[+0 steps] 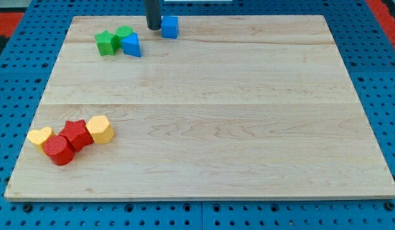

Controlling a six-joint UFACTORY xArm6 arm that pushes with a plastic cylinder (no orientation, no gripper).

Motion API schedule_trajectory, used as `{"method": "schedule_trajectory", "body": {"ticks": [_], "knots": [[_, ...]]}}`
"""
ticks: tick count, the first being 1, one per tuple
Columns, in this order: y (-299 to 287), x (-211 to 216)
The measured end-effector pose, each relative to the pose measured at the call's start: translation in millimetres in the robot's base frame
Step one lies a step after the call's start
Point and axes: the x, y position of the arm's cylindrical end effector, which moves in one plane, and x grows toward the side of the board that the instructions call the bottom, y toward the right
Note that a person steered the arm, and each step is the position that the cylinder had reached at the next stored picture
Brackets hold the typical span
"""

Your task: Slide the green blocks to the left of the triangle

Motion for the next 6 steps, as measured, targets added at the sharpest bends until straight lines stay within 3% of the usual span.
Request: {"method": "schedule_trajectory", "body": {"ticks": [2,3,6], "knots": [[40,20],[30,21],[-71,32]]}}
